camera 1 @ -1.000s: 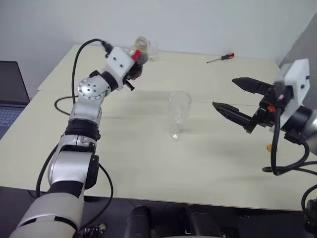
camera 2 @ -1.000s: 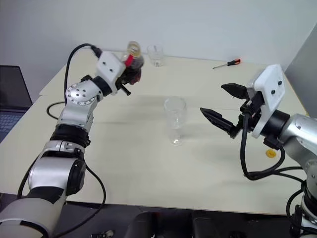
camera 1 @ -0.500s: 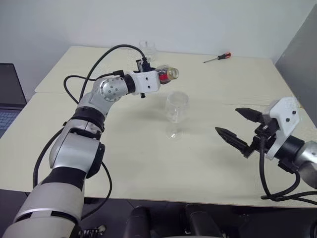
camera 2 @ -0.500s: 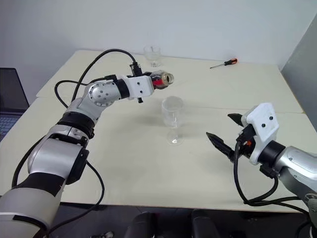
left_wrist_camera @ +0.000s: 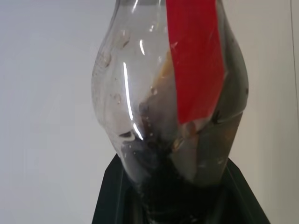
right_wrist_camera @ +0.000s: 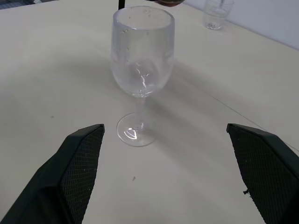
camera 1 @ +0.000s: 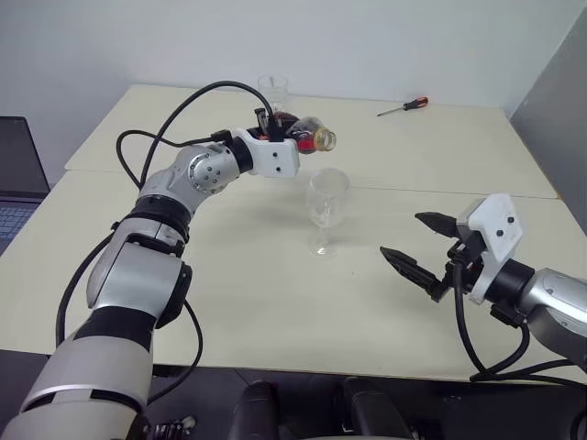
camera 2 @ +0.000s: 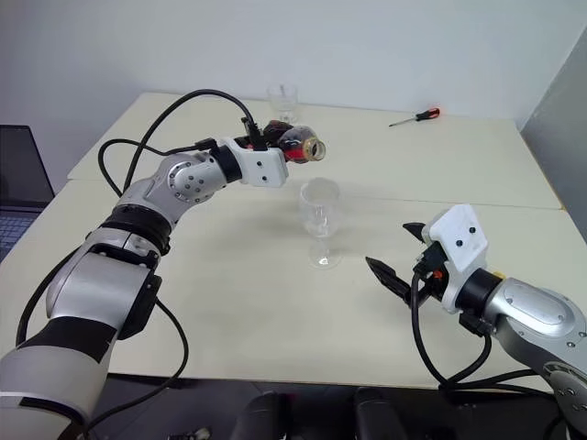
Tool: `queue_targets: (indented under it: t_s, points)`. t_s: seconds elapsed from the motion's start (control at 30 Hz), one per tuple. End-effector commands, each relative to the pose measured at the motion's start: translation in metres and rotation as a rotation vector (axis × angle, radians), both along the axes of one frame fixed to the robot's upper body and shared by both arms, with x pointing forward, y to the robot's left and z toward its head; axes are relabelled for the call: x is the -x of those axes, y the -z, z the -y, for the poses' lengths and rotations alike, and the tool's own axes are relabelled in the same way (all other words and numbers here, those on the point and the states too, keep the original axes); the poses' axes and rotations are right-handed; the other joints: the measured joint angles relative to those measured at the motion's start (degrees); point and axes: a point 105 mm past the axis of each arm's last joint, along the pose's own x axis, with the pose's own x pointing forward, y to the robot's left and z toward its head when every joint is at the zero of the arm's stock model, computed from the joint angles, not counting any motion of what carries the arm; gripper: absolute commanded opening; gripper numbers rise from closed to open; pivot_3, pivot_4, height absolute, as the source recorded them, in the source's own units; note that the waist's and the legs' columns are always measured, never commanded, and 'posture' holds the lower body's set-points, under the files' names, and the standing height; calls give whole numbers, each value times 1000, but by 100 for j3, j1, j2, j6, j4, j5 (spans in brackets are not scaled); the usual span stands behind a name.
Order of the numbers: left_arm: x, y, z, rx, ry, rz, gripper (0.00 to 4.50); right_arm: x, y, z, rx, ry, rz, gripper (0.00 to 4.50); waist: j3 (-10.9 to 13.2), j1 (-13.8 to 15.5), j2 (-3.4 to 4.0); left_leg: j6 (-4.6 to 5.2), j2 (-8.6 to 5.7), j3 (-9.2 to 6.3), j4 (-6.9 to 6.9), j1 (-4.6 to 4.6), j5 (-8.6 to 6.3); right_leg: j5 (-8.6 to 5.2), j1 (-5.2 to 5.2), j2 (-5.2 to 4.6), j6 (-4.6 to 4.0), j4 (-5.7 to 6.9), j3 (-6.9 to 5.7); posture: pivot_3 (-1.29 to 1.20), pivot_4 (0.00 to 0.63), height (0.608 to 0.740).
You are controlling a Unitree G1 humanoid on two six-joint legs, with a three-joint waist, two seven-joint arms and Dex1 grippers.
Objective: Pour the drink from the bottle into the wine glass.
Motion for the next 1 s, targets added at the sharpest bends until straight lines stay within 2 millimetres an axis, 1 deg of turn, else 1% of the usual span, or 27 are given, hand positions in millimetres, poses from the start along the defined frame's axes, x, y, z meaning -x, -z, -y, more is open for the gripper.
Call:
queue_targets:
  t_s: [0.03,0.3,0.57,0.7,0.77,1.0]
  points:
    - [5,-20,2,-4,30,76,756,11,-12,-12,25,-59,83,4500,0,0,0,0,0,0,0,0,0,1,0,0,-1,0,0,0,150,740]
    - [8,-18,3,-31,56,101,756,10,-10,-13,33,-76,75,4500,0,0,0,0,0,0,3,0,0,2,1,0,-3,2,0,0,150,740]
    - [14,-24,7,-49,95,163,756,10,-8,-14,32,-79,70,4500,0,1,0,0,0,0,5,1,0,3,2,0,-5,3,0,0,150,740]
    - [16,-24,9,-64,109,182,756,2,-17,-10,2,-33,110,4500,0,2,0,0,0,0,7,1,0,5,2,-1,-8,5,0,0,150,740]
    - [16,-24,9,-73,108,188,756,2,-21,-10,-13,-37,120,4500,0,2,0,-1,-1,1,8,1,1,5,2,0,-8,6,1,0,150,740]
    - [16,-27,11,-87,117,213,756,4,-20,-13,-17,-57,89,4500,0,3,0,-1,-1,0,7,1,1,12,3,-1,-19,6,0,0,150,740]
